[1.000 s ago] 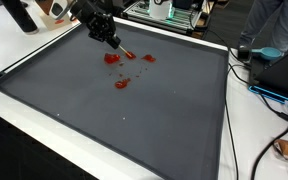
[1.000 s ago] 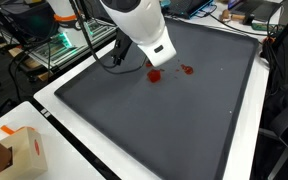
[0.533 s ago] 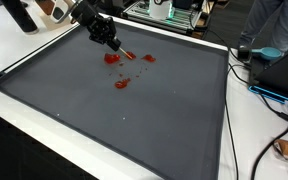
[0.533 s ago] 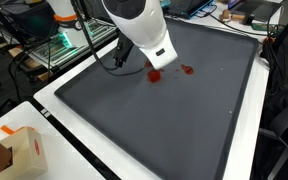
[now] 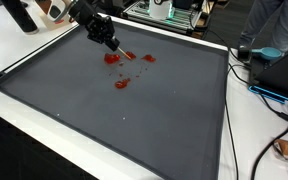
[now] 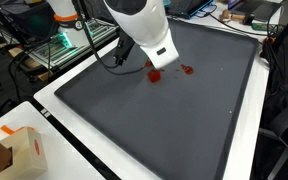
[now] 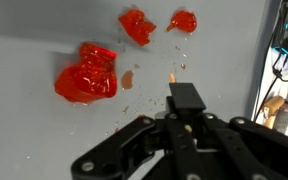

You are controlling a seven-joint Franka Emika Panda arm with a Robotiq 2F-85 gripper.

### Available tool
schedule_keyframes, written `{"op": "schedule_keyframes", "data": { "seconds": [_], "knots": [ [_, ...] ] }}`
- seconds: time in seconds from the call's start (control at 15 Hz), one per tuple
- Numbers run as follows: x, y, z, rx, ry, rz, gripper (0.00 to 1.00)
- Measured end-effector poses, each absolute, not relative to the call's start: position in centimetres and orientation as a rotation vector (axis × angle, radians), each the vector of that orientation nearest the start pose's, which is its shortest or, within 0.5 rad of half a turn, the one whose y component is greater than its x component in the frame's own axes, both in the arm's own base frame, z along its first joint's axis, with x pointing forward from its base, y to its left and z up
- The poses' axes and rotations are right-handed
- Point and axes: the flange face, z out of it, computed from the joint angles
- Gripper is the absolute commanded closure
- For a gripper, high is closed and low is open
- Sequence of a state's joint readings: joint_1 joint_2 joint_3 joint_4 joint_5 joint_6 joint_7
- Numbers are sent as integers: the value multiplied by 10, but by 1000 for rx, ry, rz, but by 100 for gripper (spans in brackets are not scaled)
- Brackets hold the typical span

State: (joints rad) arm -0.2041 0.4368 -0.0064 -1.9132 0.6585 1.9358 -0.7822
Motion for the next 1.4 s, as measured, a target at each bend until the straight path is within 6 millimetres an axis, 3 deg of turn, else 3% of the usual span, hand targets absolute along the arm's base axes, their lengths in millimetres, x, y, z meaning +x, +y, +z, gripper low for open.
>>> {"op": "schedule_keyframes", "data": {
  "seconds": [0.53, 1.07, 1.4],
  "knots": [
    [587, -74, 278, -2511, -144, 139, 97],
    [588, -45, 314, -2715, -70, 254, 97],
    [591, -28, 340, -2879, -19, 229, 97]
  ]
}}
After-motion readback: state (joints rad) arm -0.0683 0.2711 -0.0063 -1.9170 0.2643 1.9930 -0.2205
